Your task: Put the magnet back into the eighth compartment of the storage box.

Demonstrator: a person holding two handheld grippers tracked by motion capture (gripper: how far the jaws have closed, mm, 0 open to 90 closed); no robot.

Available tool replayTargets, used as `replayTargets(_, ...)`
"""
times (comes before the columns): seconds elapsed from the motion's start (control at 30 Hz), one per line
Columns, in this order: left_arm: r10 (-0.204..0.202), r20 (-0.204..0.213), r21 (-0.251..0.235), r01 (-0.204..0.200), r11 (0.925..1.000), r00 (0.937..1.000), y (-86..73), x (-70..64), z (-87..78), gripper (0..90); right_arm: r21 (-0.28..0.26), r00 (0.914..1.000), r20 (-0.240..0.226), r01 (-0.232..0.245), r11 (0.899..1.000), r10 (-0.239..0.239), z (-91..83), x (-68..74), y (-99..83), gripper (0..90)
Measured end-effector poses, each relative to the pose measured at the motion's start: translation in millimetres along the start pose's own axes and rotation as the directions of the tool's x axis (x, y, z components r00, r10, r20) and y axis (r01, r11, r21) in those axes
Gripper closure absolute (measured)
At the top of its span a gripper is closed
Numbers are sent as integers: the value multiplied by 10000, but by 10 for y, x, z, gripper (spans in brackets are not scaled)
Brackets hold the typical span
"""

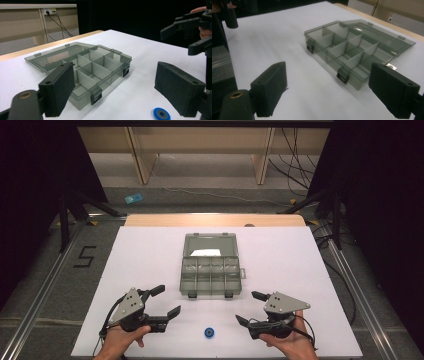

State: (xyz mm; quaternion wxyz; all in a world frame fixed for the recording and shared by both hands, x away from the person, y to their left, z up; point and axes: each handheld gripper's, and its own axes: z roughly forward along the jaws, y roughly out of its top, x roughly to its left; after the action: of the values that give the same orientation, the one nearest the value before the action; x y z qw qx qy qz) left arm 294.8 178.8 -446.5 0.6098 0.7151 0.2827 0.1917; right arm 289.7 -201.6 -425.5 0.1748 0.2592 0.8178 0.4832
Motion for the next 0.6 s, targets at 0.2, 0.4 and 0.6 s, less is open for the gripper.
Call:
replayTargets(0.2,-23,5,-23,23,10000,10000,-1,-2,4,161,986,9977,-523,471,9940,-421,110,116,18,214)
replayTargets(0.4,1,5,15,-1,10000,10000,-3,0,5,161,1697,9912,-962,1062,9798,-908,206,229,53,216)
replayTargets(0.6,-19,8,5,19,10000,10000,-4,-1,7,161,2221,9813,-1428,1587,9620,-1289,305,314,68,229)
